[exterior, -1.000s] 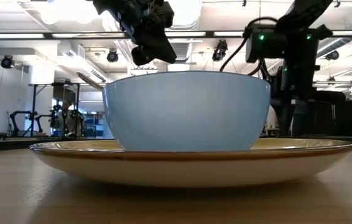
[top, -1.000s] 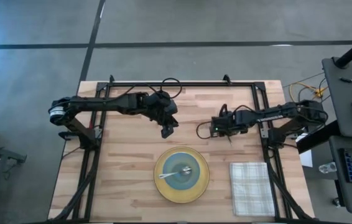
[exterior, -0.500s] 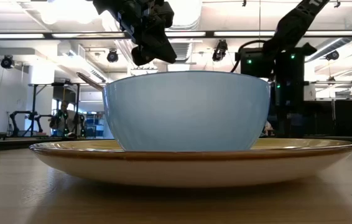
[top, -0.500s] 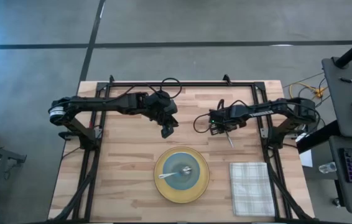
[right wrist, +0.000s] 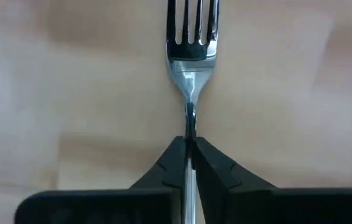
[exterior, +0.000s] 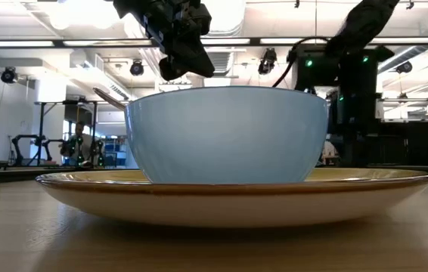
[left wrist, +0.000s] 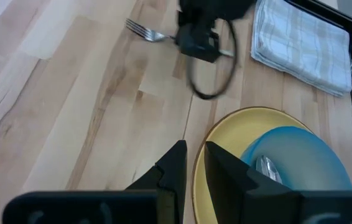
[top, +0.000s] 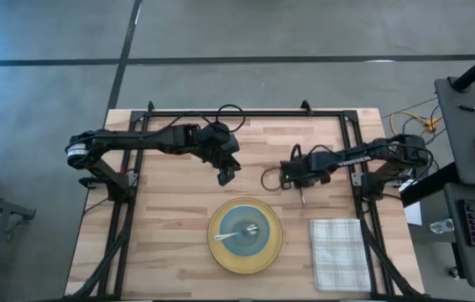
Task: Set table place
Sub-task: Put the silver fork to the right side of the yellow plate
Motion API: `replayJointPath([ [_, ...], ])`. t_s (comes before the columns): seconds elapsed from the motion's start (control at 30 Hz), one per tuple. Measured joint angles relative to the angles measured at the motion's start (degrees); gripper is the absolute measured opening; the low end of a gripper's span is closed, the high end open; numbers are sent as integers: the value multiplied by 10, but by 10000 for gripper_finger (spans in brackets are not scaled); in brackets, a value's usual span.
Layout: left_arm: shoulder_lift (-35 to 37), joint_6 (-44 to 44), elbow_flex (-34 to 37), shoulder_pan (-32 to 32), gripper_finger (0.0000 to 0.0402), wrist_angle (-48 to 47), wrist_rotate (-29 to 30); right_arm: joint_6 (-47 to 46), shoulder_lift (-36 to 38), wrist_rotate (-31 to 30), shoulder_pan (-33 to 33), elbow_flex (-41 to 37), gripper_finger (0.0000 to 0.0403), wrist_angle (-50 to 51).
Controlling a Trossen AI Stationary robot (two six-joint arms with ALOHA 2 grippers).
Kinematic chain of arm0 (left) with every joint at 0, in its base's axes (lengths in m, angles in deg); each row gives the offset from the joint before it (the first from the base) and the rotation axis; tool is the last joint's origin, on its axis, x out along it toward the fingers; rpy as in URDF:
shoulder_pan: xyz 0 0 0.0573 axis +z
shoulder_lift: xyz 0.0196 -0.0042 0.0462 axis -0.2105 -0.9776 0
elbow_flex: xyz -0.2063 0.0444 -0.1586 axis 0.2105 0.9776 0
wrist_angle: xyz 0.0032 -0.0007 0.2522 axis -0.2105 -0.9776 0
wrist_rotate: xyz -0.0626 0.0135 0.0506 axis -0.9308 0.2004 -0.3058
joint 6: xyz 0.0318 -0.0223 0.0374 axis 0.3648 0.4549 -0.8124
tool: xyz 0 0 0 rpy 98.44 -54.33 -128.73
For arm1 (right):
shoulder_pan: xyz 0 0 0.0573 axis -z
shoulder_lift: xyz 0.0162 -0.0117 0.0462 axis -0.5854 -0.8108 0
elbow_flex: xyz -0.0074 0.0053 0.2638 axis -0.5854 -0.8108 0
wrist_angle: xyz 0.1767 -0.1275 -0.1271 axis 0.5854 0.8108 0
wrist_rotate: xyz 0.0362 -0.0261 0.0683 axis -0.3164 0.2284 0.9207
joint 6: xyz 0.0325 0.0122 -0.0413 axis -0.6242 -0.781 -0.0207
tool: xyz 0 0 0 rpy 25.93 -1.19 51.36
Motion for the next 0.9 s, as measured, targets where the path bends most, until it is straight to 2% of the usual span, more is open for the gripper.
replayJointPath([
  [0.33, 0, -15, 35, 1, 41, -1, -1, -297, 1, 27, -200, 9, 14, -28],
  [0.5, 0, -19, 41, 1, 41, 3, -13, -406, -12, 20, -274, 26, 14, -27],
  [0.67, 0, -21, 41, 4, 41, 12, -14, -453, -40, 15, -306, 43, 13, -46],
  [0.9, 0, -21, 41, 5, 41, 12, -15, -437, -83, 14, -309, 84, 13, -46],
])
